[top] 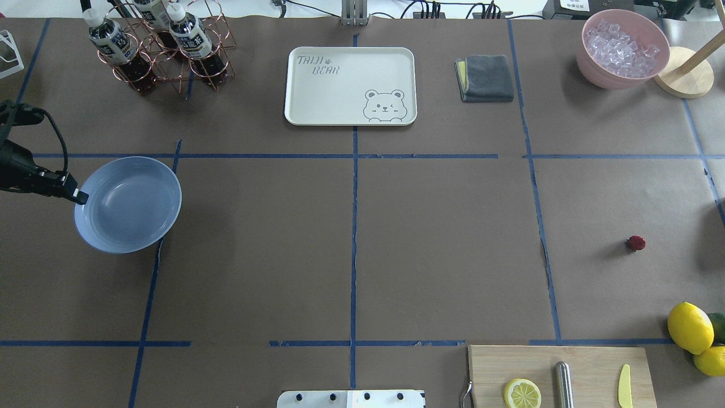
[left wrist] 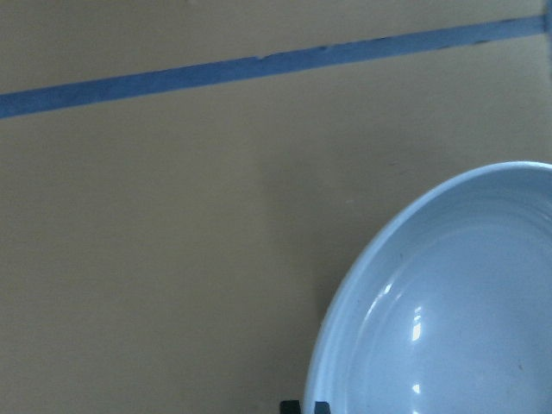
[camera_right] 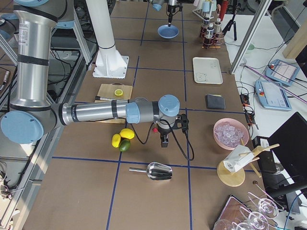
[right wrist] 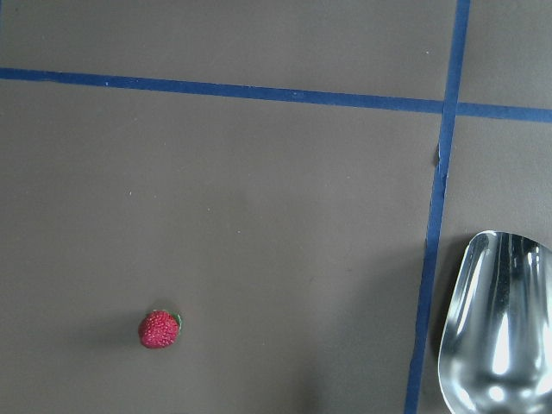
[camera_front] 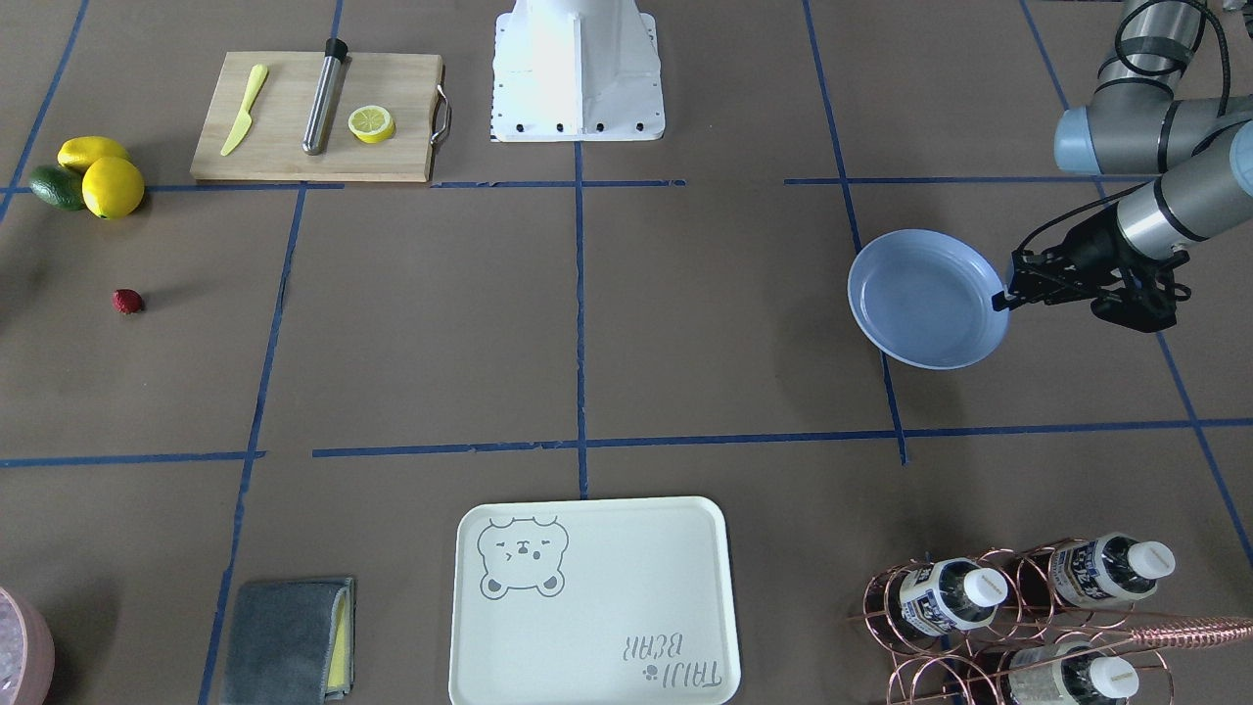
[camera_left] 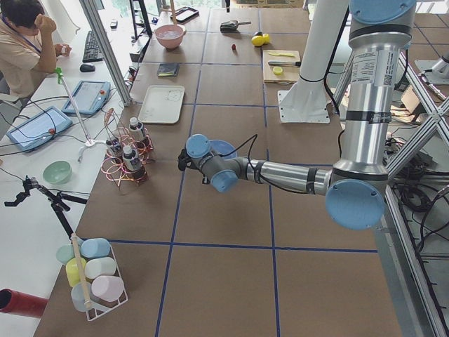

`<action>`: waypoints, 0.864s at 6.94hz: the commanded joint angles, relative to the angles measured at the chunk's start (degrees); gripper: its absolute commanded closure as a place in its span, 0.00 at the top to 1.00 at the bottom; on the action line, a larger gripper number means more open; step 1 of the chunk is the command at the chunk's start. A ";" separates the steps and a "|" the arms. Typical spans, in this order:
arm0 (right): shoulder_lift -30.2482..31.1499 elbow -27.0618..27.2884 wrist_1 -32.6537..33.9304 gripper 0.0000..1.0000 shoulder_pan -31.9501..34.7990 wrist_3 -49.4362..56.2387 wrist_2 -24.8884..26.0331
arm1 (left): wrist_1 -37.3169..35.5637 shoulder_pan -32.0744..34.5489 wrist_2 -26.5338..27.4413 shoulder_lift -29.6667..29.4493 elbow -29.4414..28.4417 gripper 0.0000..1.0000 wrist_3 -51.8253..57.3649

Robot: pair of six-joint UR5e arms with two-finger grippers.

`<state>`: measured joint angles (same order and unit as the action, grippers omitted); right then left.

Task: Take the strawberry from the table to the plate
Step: 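Reach the left gripper to the rim of the light-blue plate, then slide the light-blue plate with the left gripper toward the table center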

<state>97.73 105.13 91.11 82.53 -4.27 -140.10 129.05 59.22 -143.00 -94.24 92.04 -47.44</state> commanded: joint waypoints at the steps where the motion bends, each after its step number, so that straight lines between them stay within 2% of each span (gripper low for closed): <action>1: 0.09 0.08 0.03 1.00 0.00 -0.12 -0.17 | 1.29 -8.11 2.34 -9.76 3.05 0.00 -19.27; 3: 0.09 -0.18 0.11 1.00 0.00 -0.21 -0.17 | 0.77 -22.41 16.45 -20.13 1.92 0.00 -37.20; 5: 0.09 -0.27 0.20 1.00 0.00 -0.21 -0.17 | -0.28 -31.67 29.03 -22.64 1.04 0.00 -40.28; 6: 0.09 -0.27 0.20 1.00 0.00 -0.21 -0.17 | -1.51 -31.89 30.05 -23.52 0.60 0.00 -40.28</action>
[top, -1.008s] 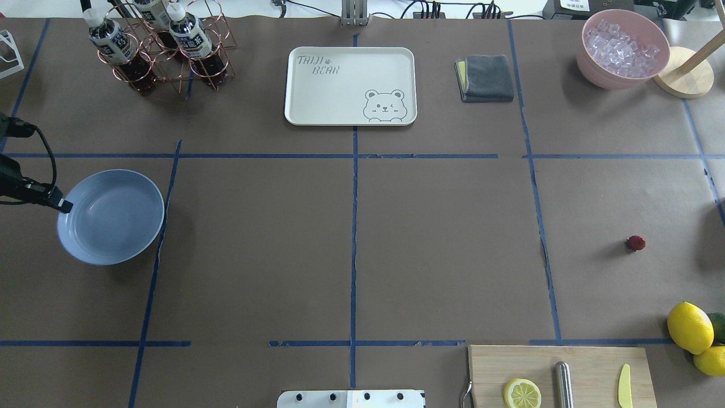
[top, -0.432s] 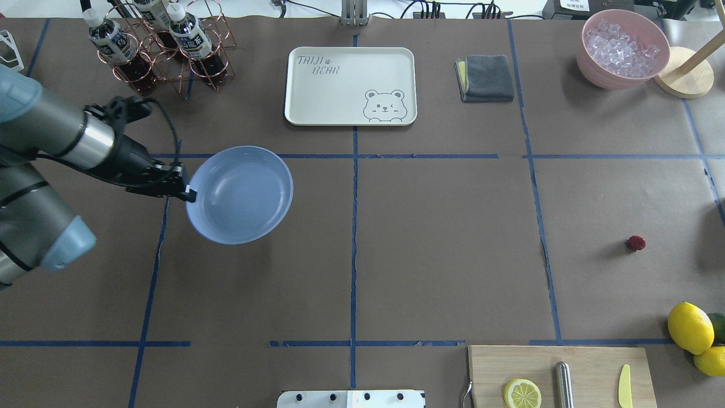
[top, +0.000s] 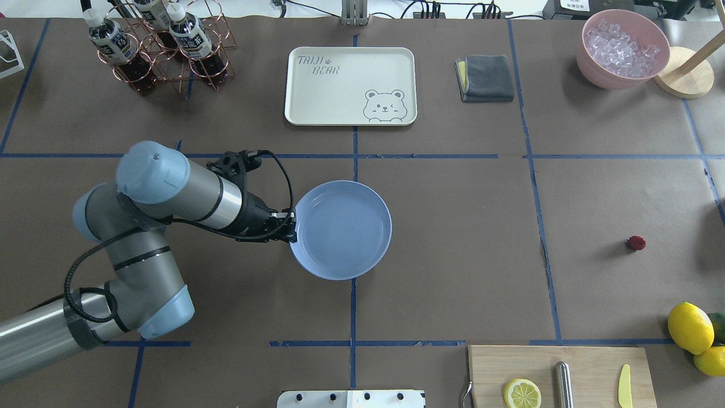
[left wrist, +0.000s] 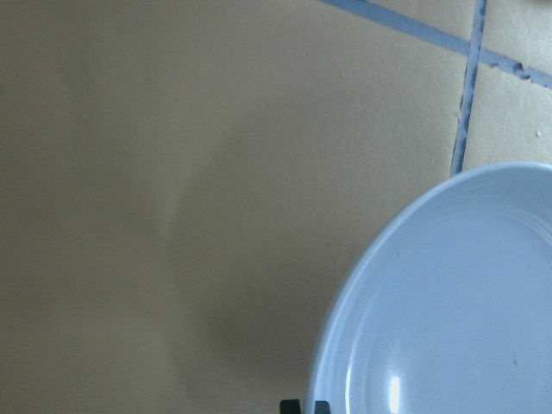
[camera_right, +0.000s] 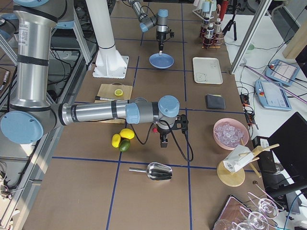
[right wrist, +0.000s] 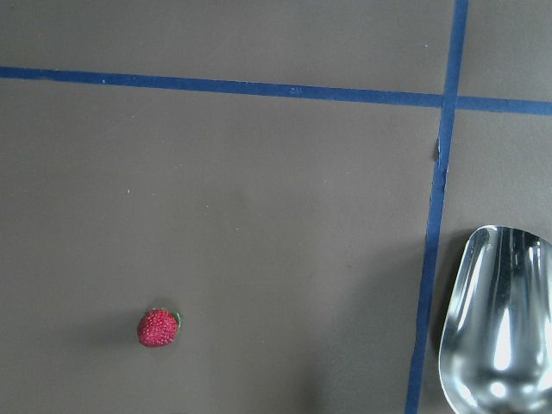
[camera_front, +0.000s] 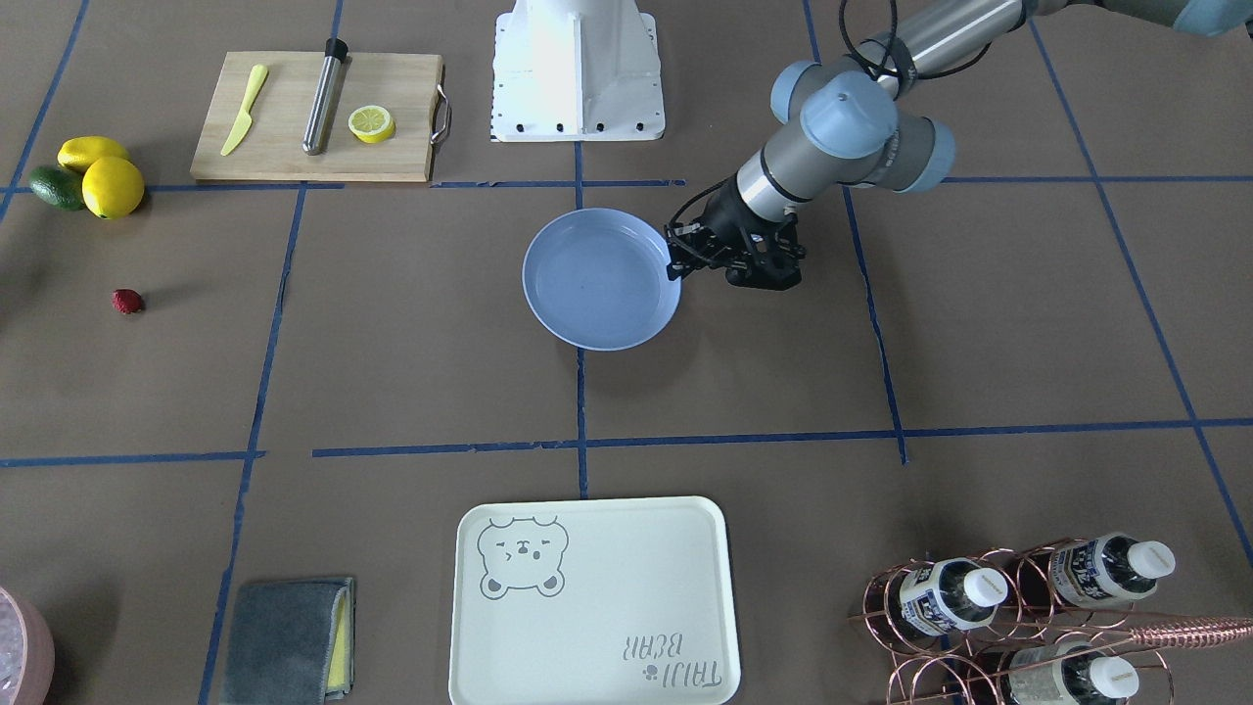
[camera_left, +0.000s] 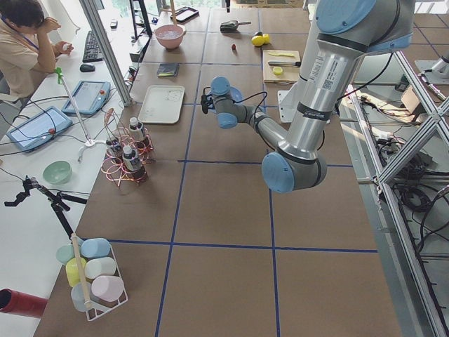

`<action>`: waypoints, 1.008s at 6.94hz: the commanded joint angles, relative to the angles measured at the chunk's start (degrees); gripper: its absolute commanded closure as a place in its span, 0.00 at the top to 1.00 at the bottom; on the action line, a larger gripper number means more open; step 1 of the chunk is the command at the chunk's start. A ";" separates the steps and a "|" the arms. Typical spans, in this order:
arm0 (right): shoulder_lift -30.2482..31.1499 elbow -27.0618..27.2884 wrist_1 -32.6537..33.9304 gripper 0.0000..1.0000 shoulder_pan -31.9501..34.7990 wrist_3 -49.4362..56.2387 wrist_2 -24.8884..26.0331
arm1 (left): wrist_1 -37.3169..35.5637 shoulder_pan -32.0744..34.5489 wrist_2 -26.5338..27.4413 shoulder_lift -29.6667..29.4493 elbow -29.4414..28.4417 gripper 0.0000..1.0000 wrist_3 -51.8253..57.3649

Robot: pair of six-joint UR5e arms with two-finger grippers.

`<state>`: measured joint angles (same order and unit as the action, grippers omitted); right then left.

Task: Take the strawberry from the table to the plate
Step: 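Slide the light-blue plate with the left gripper toward the table center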

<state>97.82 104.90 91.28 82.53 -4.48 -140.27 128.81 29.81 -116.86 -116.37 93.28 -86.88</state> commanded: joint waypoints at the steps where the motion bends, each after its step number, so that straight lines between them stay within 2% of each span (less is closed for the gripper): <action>1: 0.00 -0.13 0.04 1.00 0.00 0.00 0.00 | -1.63 -2.47 4.01 -1.49 -1.25 0.00 -0.84; 2: 0.00 -0.13 0.04 1.00 0.00 0.00 0.00 | -1.72 -2.47 4.53 -1.49 -1.60 0.00 -0.75; 3: 0.00 -0.13 0.04 1.00 -0.09 -0.09 0.00 | -1.63 -2.47 5.84 -1.49 -2.30 0.10 -0.57; 4: 0.00 -0.13 0.04 1.00 -0.09 -0.27 -0.09 | -1.72 -2.47 5.86 -1.40 -2.40 0.45 -0.57; 5: -0.08 0.04 -0.05 1.00 -1.31 -0.53 -0.35 | -1.63 -2.39 5.86 -1.40 -1.96 0.61 -0.57; 6: -0.09 0.13 -1.10 1.00 -5.50 -3.14 -1.22 | -1.46 -2.21 5.77 -1.23 -0.74 0.73 -0.57; 7: -0.09 0.13 -6.15 1.00 -9.89 -11.61 -0.97 | -1.45 -1.95 5.68 -0.79 2.06 0.76 -0.75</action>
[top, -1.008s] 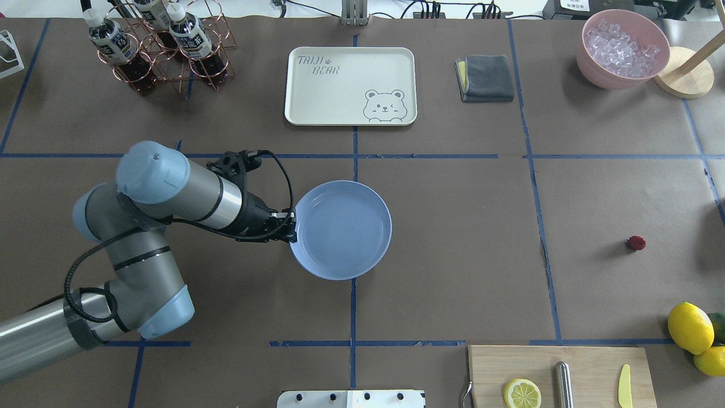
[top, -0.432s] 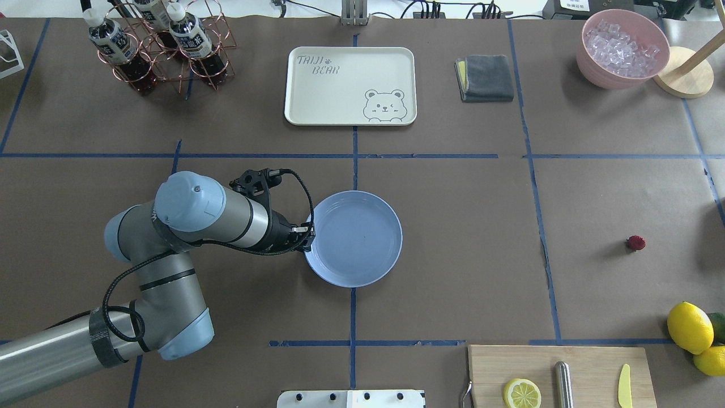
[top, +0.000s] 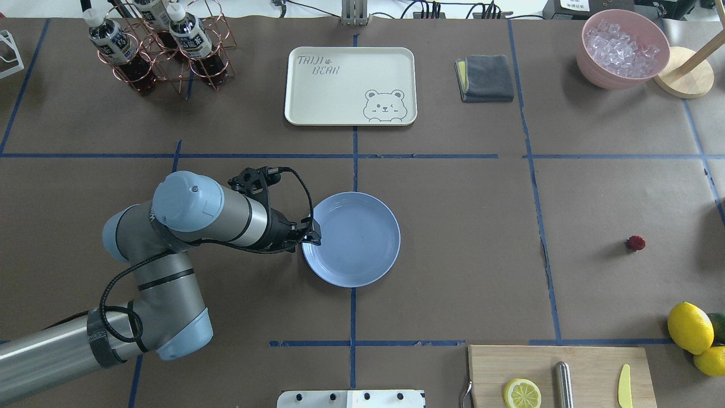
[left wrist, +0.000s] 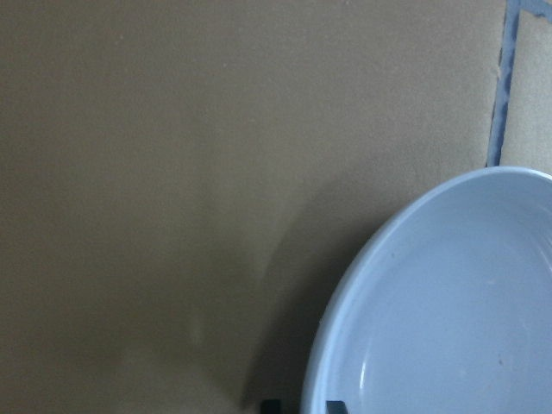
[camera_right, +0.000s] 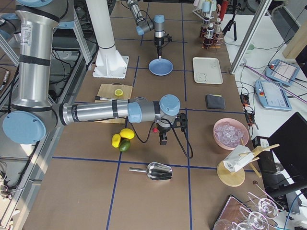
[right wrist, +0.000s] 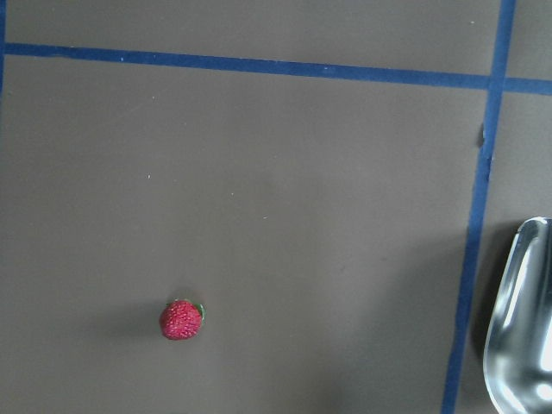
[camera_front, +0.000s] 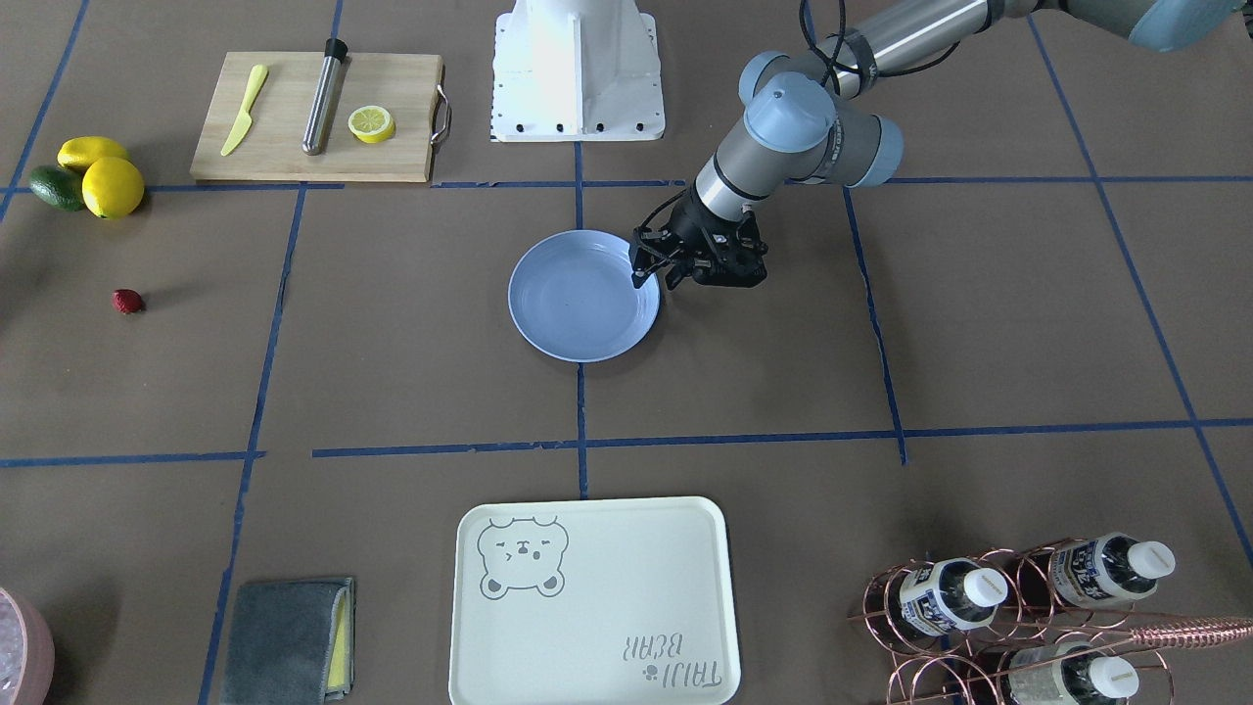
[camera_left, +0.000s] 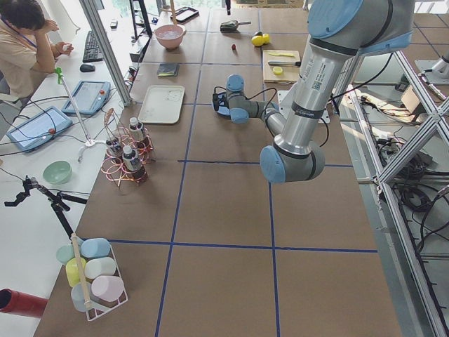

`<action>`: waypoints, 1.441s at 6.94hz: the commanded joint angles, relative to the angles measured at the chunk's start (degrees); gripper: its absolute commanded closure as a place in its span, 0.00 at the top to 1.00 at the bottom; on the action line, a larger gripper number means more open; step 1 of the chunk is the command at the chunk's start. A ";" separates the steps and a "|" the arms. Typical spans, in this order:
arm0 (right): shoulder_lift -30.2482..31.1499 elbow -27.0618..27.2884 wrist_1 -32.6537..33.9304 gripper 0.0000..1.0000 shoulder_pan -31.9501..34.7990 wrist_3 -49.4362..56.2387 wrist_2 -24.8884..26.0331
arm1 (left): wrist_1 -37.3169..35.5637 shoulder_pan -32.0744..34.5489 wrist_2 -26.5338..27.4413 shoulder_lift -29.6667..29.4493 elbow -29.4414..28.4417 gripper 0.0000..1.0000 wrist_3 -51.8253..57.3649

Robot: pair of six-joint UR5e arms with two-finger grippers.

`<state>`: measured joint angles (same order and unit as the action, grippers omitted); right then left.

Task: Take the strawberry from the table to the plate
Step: 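Slide the light-blue plate with the left gripper toward the table center, then hold the plate with the left gripper while the right gripper grasps the strawberry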

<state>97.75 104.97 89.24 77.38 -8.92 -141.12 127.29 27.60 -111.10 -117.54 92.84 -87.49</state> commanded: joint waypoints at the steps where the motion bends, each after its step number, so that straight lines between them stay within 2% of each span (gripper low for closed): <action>1: 1.11 -0.20 -11.48 1.00 -9.14 -16.22 1.62 | -0.02 0.70 0.01 0.47 3.91 0.77 -0.22; 3: 2.01 -1.60 -21.35 1.00 -17.32 -27.33 9.17 | -0.02 0.96 0.10 0.47 3.92 0.79 -0.22; 6: 1.92 -8.09 -38.30 0.98 -24.97 -39.12 15.94 | -0.02 0.88 0.10 0.47 4.01 0.81 -0.22; 7: 1.92 -10.98 -41.84 0.96 -25.52 -39.16 16.32 | -0.02 0.96 0.19 0.47 4.01 0.82 -0.22; 8: 1.92 -12.84 -44.05 0.90 -26.05 -39.25 16.32 | -0.02 0.97 0.19 0.56 4.01 0.83 -0.22; 9: 1.83 -12.95 -44.59 0.77 -26.06 -39.34 16.23 | -0.02 0.88 0.10 0.47 4.01 0.83 -0.22; 10: 1.92 -12.95 -44.60 0.60 -26.06 -39.95 15.97 | -0.02 0.96 0.10 0.56 4.10 0.84 -0.31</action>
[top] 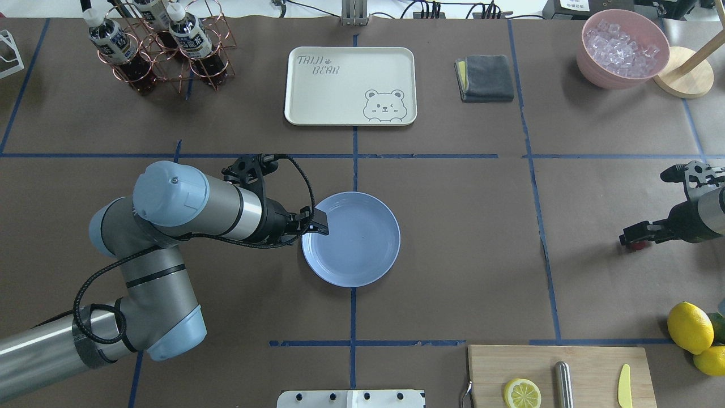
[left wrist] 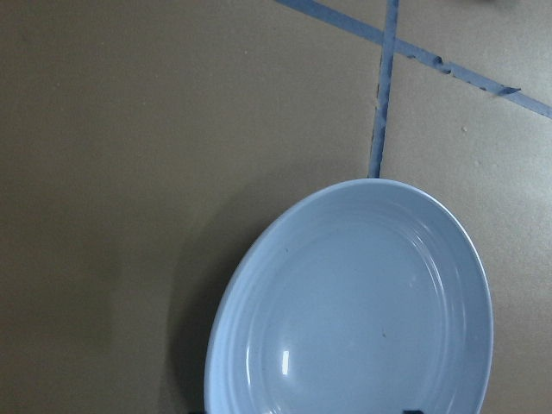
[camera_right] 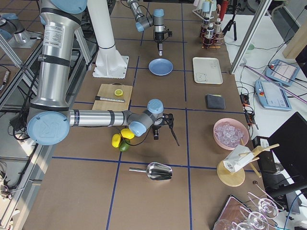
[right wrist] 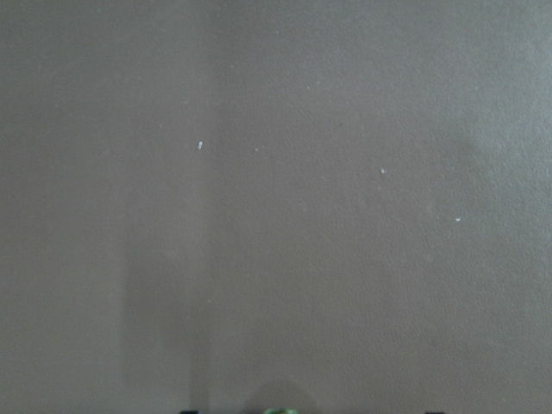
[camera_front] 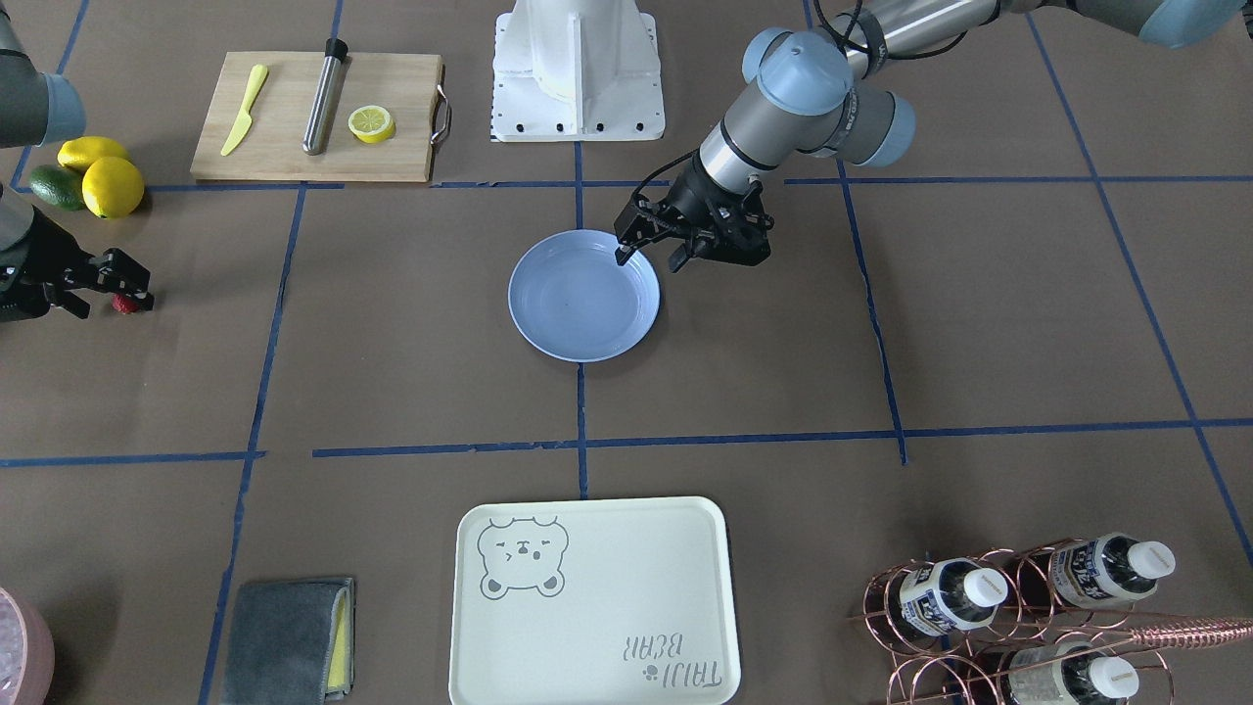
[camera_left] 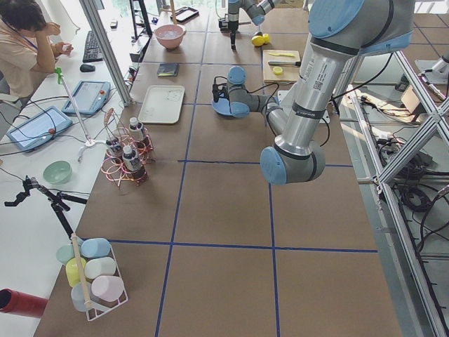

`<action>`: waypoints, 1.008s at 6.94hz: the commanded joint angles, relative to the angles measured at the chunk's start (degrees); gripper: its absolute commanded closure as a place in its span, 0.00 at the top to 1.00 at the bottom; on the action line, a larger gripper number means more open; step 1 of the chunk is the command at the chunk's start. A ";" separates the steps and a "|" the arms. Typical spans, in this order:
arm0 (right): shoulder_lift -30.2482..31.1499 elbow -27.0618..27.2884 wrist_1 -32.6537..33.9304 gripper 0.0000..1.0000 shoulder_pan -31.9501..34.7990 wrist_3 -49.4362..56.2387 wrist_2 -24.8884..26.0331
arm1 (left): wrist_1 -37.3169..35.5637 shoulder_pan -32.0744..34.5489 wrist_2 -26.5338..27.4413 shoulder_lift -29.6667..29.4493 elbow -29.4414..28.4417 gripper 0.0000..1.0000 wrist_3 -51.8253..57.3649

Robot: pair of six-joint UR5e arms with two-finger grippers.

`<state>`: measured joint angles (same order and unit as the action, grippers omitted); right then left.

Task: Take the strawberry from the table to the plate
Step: 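Hold the plate with the left gripper while the right gripper grasps the strawberry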

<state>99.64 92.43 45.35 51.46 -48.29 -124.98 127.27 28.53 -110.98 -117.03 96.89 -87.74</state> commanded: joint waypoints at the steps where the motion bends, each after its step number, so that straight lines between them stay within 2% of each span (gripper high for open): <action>1: 0.03 0.28 -0.70 0.58 -0.05 -0.84 -0.52 | 0.00 0.03 0.06 0.05 0.06 0.84 -0.07; 2: 0.03 1.25 -0.70 0.59 -0.04 -1.28 -0.52 | 0.00 0.03 -0.03 0.05 0.06 0.84 -0.07; 3: 0.03 1.43 -0.70 0.56 -0.04 -1.28 -0.52 | 0.00 0.03 -0.03 0.05 0.06 0.84 -0.07; 5: 0.56 1.43 -0.70 0.00 0.04 -1.37 -0.52 | 0.00 0.03 -0.03 0.05 0.84 0.85 -0.07; 7: 0.65 2.31 -0.70 0.00 0.04 -2.41 -0.44 | 0.00 0.03 -0.03 0.05 1.20 0.87 -0.07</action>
<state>100.21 94.13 44.70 51.48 -49.91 -125.49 127.27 28.56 -110.96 -116.98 97.85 -87.80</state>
